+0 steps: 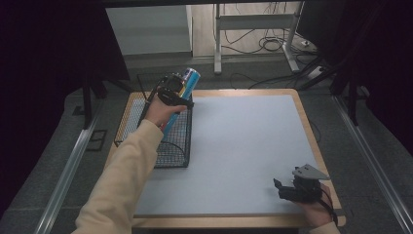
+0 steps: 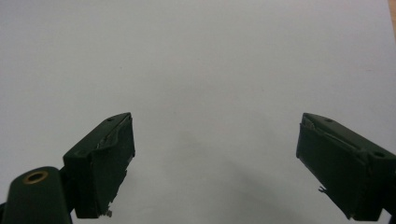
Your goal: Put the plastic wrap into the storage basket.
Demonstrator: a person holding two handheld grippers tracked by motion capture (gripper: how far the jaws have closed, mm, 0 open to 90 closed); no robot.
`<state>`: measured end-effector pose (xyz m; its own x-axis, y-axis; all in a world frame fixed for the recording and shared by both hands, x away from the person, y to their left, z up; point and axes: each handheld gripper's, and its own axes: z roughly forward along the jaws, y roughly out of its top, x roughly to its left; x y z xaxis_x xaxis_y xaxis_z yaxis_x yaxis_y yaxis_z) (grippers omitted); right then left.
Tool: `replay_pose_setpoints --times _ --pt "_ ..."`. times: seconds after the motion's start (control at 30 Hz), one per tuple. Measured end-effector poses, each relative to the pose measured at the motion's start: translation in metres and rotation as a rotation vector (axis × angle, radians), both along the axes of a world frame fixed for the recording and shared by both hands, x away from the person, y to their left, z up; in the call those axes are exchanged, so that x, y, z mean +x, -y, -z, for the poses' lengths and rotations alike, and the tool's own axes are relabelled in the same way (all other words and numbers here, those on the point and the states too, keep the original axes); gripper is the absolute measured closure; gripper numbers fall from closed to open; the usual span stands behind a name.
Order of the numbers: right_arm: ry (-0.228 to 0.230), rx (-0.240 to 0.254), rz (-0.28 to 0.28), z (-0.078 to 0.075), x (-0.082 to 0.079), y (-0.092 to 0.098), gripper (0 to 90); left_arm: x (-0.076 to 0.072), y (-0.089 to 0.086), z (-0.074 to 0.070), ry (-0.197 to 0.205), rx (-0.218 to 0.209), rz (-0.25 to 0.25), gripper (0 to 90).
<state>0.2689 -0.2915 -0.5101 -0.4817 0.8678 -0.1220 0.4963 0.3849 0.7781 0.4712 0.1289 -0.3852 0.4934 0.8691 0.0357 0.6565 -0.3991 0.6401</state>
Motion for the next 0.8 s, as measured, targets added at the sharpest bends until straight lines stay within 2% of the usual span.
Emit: replay_pose_setpoints --times 0.07,0.1,0.17,0.2,0.27,0.37,0.43,0.47,0.5,0.53,0.6,0.63,0.8 --pt "0.0 -0.001 -0.007 0.0 0.002 -0.001 11.6 -0.014 0.006 -0.008 0.027 -0.031 0.044 18.9" --pt "-0.002 -0.003 -0.009 0.0 0.002 -0.002 11.6 -0.014 0.006 -0.008 0.027 -0.031 0.044 19.0" --pt "-0.001 -0.004 -0.009 0.0 0.001 -0.002 11.6 -0.028 0.011 -0.013 0.037 -0.048 0.074 18.9" --pt "0.0 -0.004 -0.008 0.0 0.001 -0.002 11.6 -0.028 0.011 -0.013 0.037 -0.048 0.074 19.1" --pt "0.009 -0.006 -0.009 -0.002 -0.001 -0.003 11.6 -0.045 0.019 -0.016 0.061 -0.045 0.104 19.4" --pt "0.011 -0.007 -0.008 -0.003 -0.001 -0.004 11.6 -0.063 0.028 -0.016 0.063 -0.076 0.144 19.7" --pt "0.015 -0.01 -0.009 -0.004 0.0 -0.006 11.6 -0.074 0.034 -0.015 0.059 -0.093 0.173 19.7" --pt "0.015 -0.01 -0.009 -0.004 0.0 -0.006 11.6 -0.074 0.034 -0.015 0.059 -0.093 0.173 19.7" --pt "0.019 -0.013 -0.018 -0.004 0.001 -0.01 11.6 -0.088 0.039 -0.013 0.059 -0.106 0.208 19.7" --pt "0.018 -0.016 -0.022 -0.004 0.001 -0.011 11.6 -0.088 0.039 -0.013 0.059 -0.106 0.208 19.7" --pt "0.017 -0.017 -0.027 -0.003 0.001 -0.012 11.6 -0.1 0.043 -0.011 0.053 -0.113 0.239 19.9" --pt "0.017 -0.017 -0.029 -0.003 0.002 -0.012 11.6 -0.111 0.046 -0.008 0.045 -0.122 0.269 20.1" --pt "0.021 -0.01 -0.019 -0.004 0.002 -0.008 11.6 -0.129 0.052 0.004 0.04 -0.143 0.31 20.1"
